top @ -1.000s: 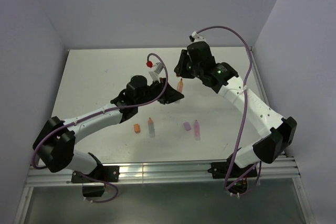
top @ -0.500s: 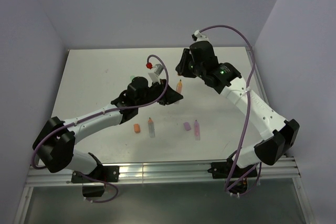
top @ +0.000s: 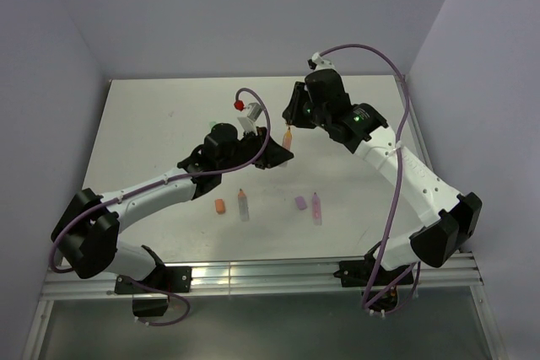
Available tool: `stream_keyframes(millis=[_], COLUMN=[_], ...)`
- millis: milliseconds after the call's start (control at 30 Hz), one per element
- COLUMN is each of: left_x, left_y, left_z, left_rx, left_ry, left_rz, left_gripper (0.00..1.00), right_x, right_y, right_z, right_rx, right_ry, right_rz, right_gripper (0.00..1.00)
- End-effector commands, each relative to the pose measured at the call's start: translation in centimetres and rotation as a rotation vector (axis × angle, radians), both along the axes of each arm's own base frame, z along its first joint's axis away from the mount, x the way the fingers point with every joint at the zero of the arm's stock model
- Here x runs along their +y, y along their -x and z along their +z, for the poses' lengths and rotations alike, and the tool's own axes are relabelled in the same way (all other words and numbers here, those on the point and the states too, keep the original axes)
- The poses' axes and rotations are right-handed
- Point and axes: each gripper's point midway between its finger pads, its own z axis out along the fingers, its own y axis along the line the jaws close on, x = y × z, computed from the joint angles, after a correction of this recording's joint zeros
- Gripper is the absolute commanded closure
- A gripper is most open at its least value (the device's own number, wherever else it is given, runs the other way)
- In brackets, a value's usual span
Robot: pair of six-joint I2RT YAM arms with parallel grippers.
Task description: Insert the pens into the pen caps
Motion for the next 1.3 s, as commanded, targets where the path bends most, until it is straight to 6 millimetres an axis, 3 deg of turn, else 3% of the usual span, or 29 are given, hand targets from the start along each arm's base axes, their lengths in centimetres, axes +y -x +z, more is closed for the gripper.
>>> stream_keyframes(millis=[0, 933, 1267], left_x=[0.3, 0.7, 0.5], left_y=[0.0, -0.7, -1.4], left_z=[3.0, 3.5, 4.4], left_rx=[-0.082, -0.083, -0.07], left_ry=[0.05, 0.072, 0.153], left_rz=[0.006, 0.014, 0.035], left_gripper=[1.0, 1.0, 1.0], right_x=[-0.1, 0.4, 2.0], right_y=[-0.2, 0.0, 0.6], right_z=[1.3, -0.1, -0.4], right_rx=[-0.042, -0.016, -0.007], right_ry=[-0.018, -0.003, -0.011], right_rz=[0.003, 0.026, 0.061], right_gripper=[1.0, 1.0, 1.0])
